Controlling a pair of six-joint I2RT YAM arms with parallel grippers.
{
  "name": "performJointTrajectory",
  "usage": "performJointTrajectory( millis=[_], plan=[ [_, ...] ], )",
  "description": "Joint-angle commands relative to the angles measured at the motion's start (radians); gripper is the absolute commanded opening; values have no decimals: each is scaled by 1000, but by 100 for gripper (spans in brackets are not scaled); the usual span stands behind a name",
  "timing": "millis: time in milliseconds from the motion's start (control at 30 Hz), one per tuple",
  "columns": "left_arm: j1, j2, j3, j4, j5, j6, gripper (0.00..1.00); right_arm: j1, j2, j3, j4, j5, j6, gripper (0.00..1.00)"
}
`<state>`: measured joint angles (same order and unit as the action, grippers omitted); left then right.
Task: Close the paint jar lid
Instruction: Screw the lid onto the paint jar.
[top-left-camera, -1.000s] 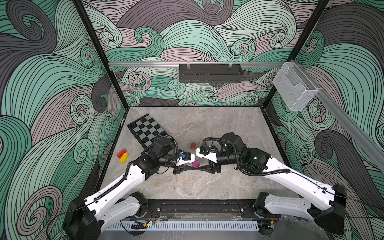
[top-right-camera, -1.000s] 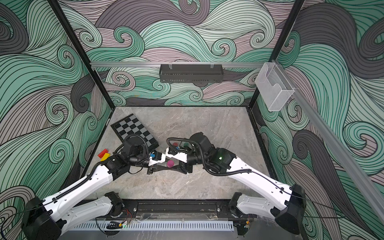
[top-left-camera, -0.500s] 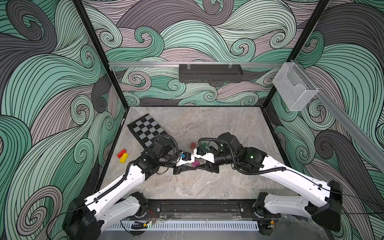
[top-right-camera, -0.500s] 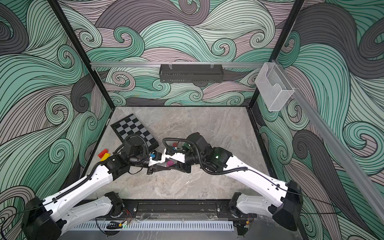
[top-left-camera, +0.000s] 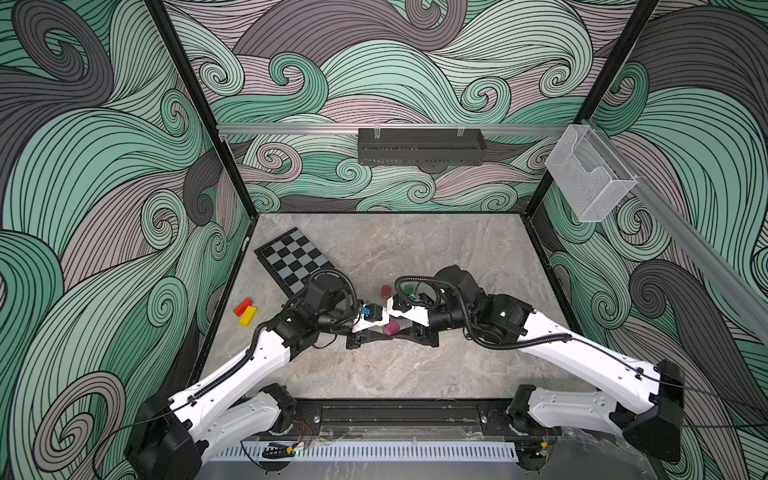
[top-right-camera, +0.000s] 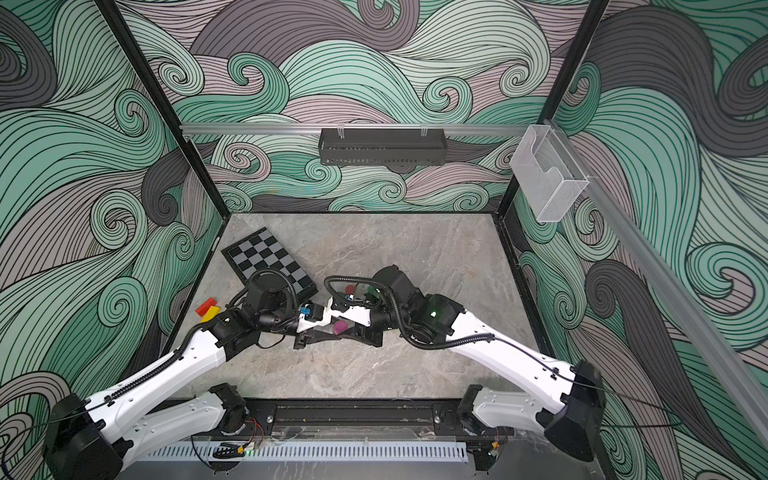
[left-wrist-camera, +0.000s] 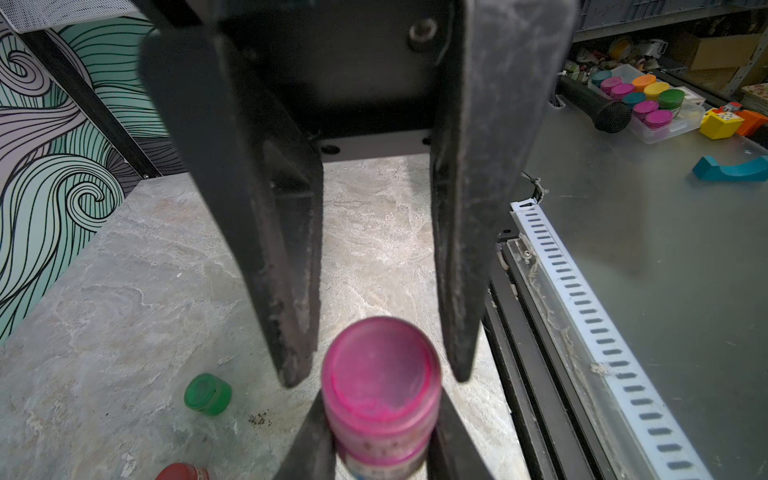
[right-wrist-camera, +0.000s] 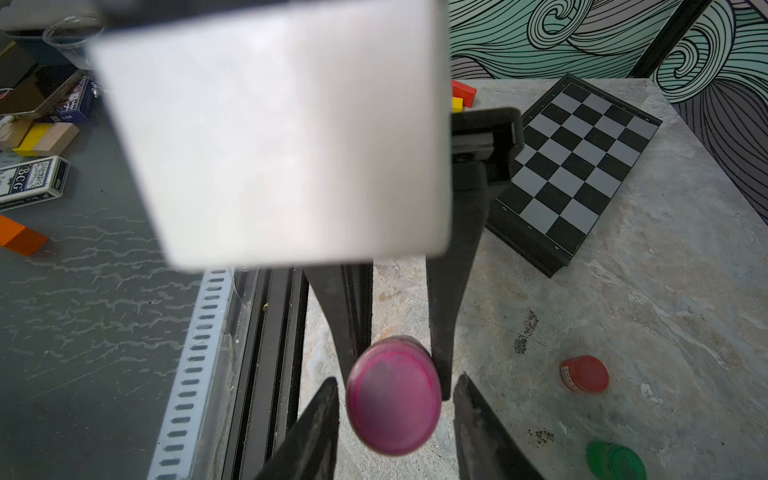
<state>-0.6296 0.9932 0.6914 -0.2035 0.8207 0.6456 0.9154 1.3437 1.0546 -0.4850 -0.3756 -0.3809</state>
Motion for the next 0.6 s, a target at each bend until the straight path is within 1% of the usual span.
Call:
performJointTrajectory(
  millis=[0,133,267,333,400,567],
  plan=[
    [-5,-5,51,-7,7,28,11,6,31,38,-1,-11,-15,43],
    [-5,-8,50,-7,3,28,12,7,36,41,0,-9,3,37],
    [-5,-10,49,0,-14,24,12,10,44,44,15,22,58,26],
    [-5,-11,48,10,-40,15,11,13,52,52,20,53,117,18],
    [-5,-14,40,33,-71,0,11,18,57,58,29,89,201,15],
    [-5,-27,27,81,-125,-28,11,47,53,48,61,227,392,13]
  ],
)
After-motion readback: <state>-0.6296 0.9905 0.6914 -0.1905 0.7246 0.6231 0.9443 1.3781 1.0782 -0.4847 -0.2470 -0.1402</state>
